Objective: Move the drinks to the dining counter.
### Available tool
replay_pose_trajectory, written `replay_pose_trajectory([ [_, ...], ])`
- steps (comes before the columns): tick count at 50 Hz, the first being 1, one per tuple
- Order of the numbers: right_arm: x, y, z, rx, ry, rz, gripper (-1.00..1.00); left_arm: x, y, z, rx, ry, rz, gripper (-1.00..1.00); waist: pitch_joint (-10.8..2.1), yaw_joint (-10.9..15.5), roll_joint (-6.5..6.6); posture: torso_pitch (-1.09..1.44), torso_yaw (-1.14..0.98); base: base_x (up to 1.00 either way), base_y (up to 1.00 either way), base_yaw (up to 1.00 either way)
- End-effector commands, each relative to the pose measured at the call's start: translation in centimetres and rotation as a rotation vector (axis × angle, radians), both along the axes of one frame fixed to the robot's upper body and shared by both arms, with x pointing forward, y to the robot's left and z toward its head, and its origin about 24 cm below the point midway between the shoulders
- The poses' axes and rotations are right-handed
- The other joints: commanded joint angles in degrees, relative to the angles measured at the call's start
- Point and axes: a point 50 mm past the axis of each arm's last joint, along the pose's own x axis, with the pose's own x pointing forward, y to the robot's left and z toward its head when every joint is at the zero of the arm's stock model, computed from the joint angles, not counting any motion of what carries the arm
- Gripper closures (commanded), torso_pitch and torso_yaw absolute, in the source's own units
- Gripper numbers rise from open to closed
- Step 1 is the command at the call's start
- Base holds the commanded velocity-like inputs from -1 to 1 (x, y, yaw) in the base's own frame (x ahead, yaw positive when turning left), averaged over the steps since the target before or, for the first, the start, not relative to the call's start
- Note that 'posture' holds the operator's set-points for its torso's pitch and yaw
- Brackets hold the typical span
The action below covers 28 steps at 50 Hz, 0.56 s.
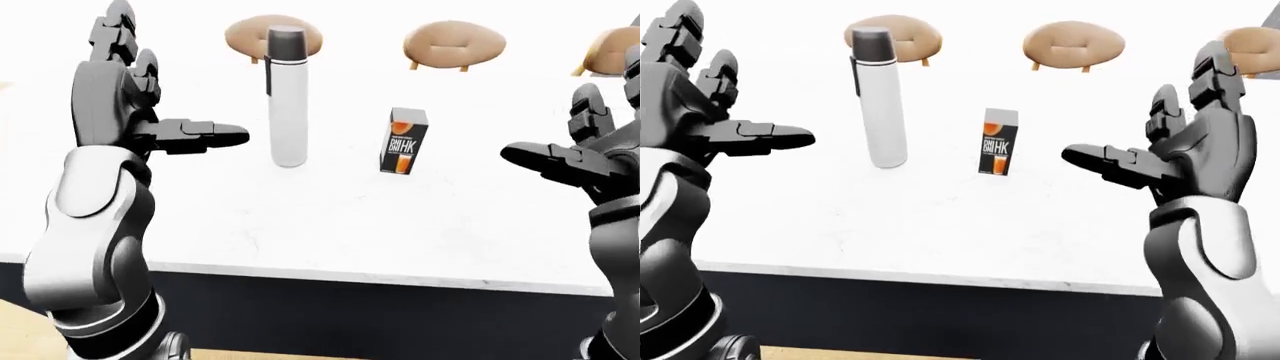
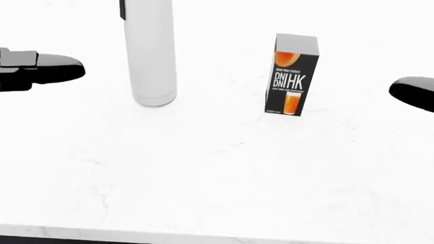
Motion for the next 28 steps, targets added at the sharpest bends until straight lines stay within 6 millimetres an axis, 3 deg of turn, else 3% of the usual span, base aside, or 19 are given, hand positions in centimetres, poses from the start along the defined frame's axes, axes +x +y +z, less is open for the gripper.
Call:
replay_pose_trajectory([
  [1,-1.2,0.1,1.6,-0.005,-0.087,0.011,-1.0,-1.0,0.0,1.6,0.0,-0.085,-0.004,-1.0,-1.24,0.0,-0.08,0.0,0.0,0.0,0.0,0.0],
  [13,-4.8,-1.0,3.2,0.015,-0.154,-0.015,-1.0,-3.6,1.5,2.3,-0.034,-0.13,0.032,-1.0,-0.61,0.0,-0.33,0.0,0.0,0.0,0.0,0.0],
  [28,-7.0,-1.0,3.9,0.029,-0.208,-0.026,-1.0,-6.2,2.8,3.0,-0.086,-0.193,0.066,-1.0,-0.08,-0.1,-0.2,0.0,0.0,0.0,0.0,0.0],
])
